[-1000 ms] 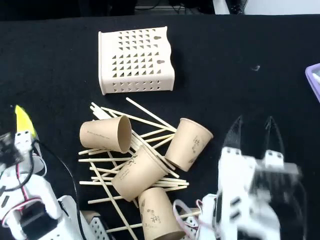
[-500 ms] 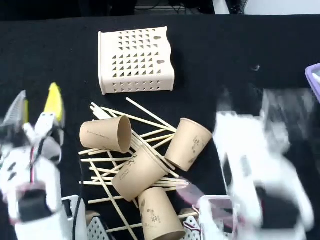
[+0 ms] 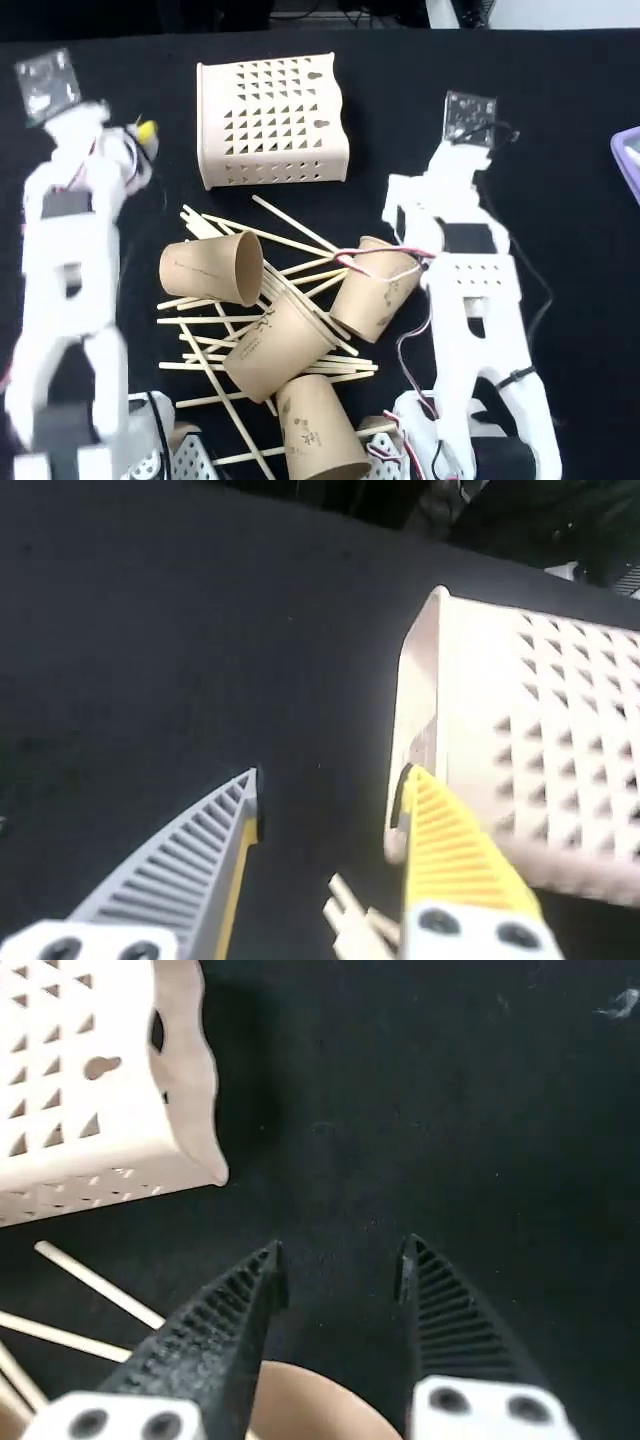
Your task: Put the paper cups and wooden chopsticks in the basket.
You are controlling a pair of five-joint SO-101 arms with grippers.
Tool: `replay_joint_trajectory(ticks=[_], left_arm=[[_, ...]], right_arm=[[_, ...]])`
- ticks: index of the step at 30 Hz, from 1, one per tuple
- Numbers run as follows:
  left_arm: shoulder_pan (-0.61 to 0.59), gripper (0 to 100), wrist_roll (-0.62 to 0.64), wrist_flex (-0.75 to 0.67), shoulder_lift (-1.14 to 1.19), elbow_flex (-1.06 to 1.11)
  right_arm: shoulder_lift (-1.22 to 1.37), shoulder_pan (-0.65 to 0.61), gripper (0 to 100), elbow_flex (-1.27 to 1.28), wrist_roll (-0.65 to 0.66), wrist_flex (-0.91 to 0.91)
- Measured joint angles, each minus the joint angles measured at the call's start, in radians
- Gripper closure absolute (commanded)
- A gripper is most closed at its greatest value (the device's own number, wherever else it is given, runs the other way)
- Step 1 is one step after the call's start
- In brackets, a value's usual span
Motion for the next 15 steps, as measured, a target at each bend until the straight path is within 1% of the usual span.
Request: replay_joint_trajectory(ticks=[3,5,8,12,15], left_arm=[[0.032,76,0.015,0.003,0.201,-0.169],[0.063,75,0.018,0.043,0.305,-0.27],[0.109,70,0.021,0.143,0.433,-0.423],[0.133,70,0.021,0.285,0.586,-0.62],[0.133,70,0.021,0.376,0.694,-0.756]], right_arm=[[0.0,0.0,81.5,0.084,0.0,-0.094],[0.0,-0.015,81.5,0.133,0.0,-0.15],[0.0,-0.046,81.5,0.172,0.0,-0.206],[0.0,-0.08,81.5,0.175,0.0,-0.227],[0.0,-0.075,81.5,0.176,0.0,-0.229]])
